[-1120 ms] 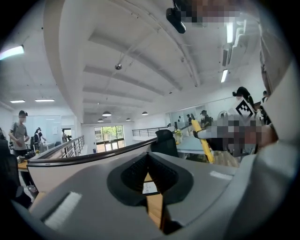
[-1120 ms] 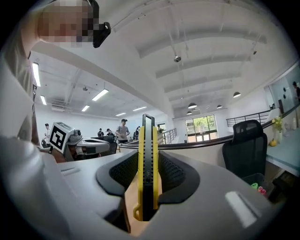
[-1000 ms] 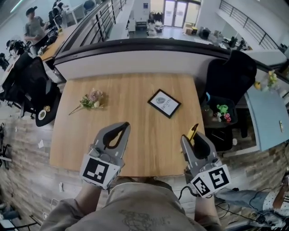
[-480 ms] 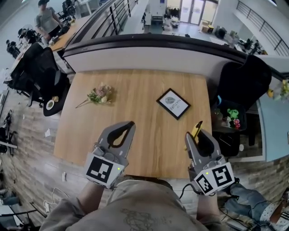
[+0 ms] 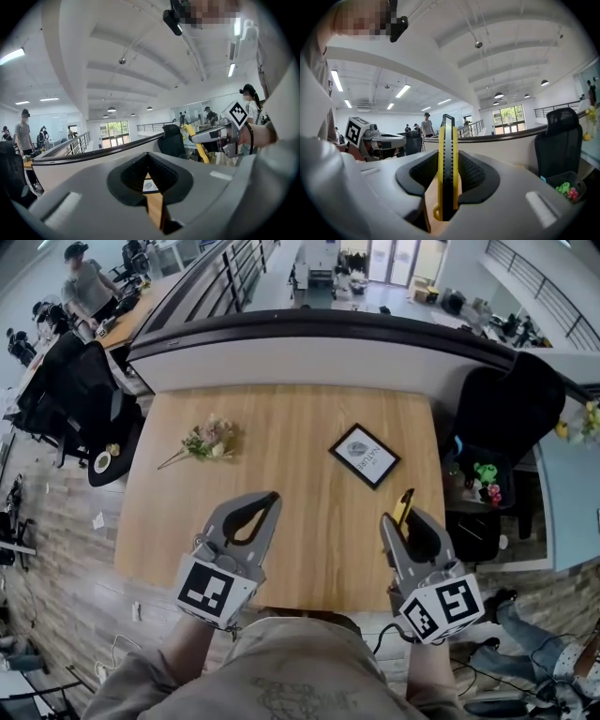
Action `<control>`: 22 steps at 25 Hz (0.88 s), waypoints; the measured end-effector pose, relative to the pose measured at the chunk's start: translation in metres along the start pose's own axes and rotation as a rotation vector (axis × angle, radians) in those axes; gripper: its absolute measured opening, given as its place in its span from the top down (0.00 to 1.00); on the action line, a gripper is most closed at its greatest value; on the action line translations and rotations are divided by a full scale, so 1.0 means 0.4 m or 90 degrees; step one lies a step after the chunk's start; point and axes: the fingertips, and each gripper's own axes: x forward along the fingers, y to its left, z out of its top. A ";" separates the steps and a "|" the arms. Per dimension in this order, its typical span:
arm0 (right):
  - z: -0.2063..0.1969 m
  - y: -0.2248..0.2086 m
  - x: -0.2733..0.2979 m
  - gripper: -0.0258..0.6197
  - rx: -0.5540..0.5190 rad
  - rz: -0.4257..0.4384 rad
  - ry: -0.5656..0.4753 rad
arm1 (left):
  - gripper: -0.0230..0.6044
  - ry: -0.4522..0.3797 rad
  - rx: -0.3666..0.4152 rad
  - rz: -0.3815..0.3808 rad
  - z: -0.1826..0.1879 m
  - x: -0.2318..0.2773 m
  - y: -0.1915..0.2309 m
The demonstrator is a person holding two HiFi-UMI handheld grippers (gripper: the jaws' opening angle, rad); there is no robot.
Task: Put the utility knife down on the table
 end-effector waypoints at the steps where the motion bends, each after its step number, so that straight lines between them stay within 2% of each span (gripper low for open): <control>1: 0.012 0.004 0.017 0.75 -0.011 0.002 0.000 | 0.96 -0.001 0.000 0.002 0.001 0.003 0.011; 8: 0.097 -0.004 0.161 0.75 -0.052 -0.017 -0.020 | 0.96 -0.033 0.036 0.013 0.021 0.060 0.111; 12: 0.127 -0.015 0.265 0.75 -0.075 -0.008 -0.009 | 0.96 -0.056 0.071 0.021 0.036 0.111 0.172; 17: 0.091 -0.057 0.420 0.75 -0.070 -0.013 0.028 | 0.96 -0.048 0.053 0.037 0.000 0.172 0.253; 22: -0.007 -0.104 0.579 0.75 -0.053 -0.021 0.097 | 0.96 -0.019 0.034 0.061 -0.077 0.236 0.347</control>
